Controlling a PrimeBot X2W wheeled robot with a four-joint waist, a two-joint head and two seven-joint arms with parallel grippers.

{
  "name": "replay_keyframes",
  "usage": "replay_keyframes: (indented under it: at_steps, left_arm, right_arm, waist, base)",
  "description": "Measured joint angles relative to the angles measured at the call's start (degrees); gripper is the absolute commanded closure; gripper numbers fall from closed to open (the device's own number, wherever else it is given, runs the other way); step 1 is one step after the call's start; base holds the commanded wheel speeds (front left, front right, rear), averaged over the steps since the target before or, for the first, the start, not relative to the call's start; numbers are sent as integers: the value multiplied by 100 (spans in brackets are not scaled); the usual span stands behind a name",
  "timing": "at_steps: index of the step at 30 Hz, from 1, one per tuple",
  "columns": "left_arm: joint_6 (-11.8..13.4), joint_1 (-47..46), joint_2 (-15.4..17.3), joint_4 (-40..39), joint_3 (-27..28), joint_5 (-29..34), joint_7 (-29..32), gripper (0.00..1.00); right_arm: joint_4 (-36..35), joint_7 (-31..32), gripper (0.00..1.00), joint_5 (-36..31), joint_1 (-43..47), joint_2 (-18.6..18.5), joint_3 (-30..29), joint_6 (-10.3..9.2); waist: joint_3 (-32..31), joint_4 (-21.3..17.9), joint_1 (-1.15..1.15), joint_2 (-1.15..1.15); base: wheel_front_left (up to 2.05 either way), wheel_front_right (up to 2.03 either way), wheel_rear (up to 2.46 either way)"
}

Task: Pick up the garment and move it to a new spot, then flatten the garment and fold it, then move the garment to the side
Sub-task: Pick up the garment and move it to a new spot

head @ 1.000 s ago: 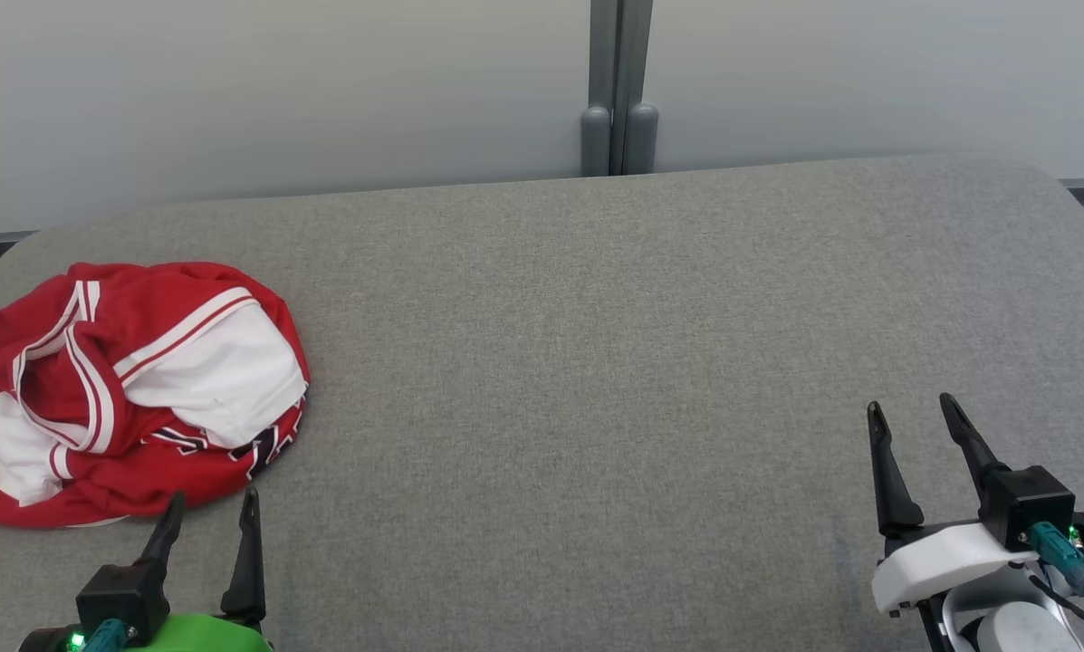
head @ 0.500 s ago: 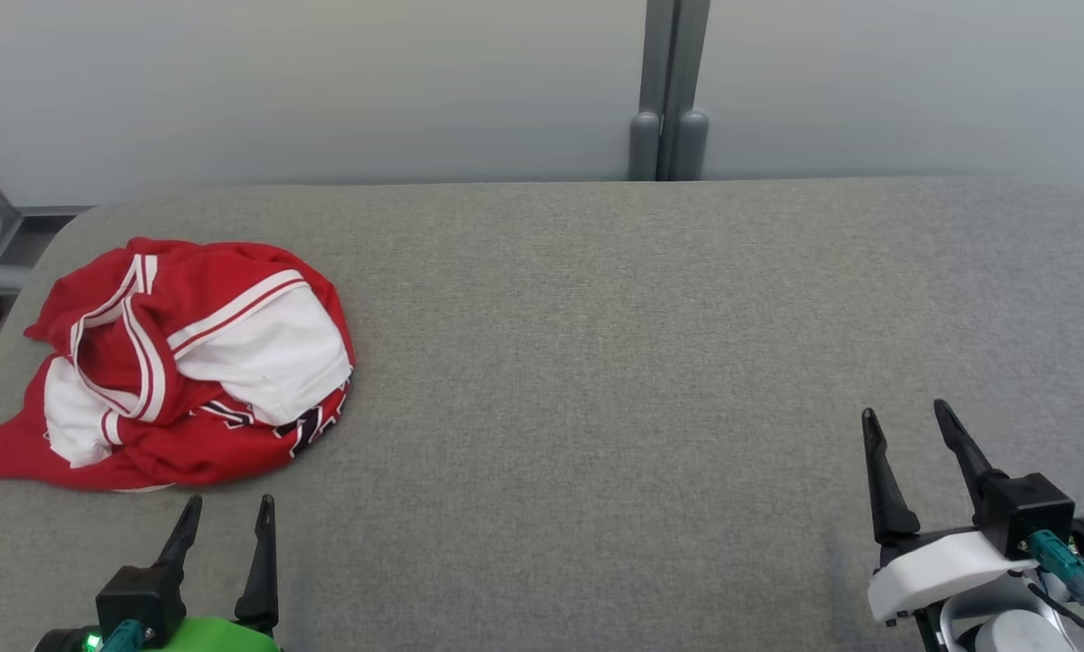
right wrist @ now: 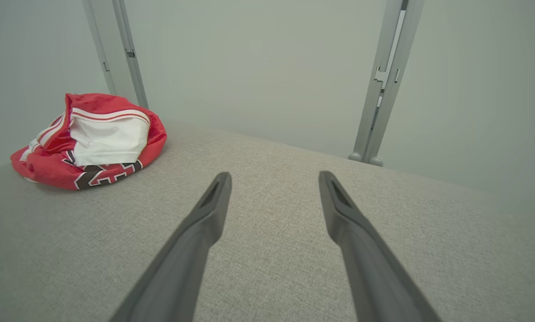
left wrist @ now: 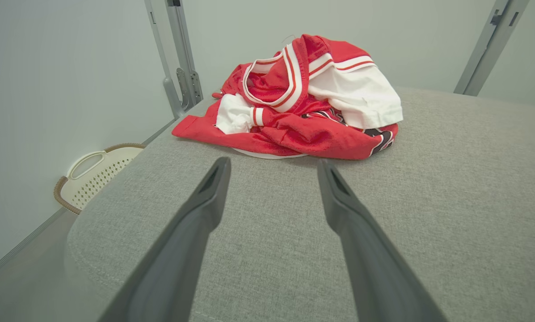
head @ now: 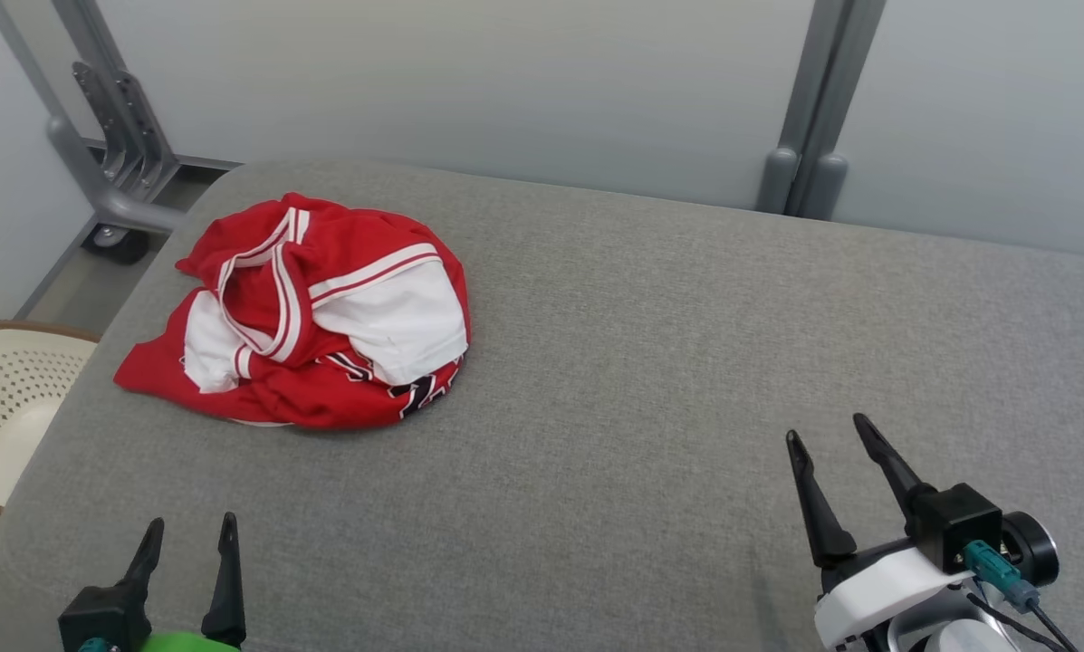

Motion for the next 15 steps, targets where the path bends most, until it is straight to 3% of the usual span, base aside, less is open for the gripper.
replay_keyframes:
  at_steps: [5,15]
  left_arm:
    - [52,174,1,-63,289,-35,0,0]
    - [51,-277,-12,-69,392,-276,0,0]
  right_arm:
    - [55,0,0,-85,-4,49,238,138]
    - [-15,0,0,-162,-8,45,224,131]
  waist:
    - [-96,213,0,0]
    - [129,73,0,0]
  base:
    - [0,0,0]
    - [0,0,0]
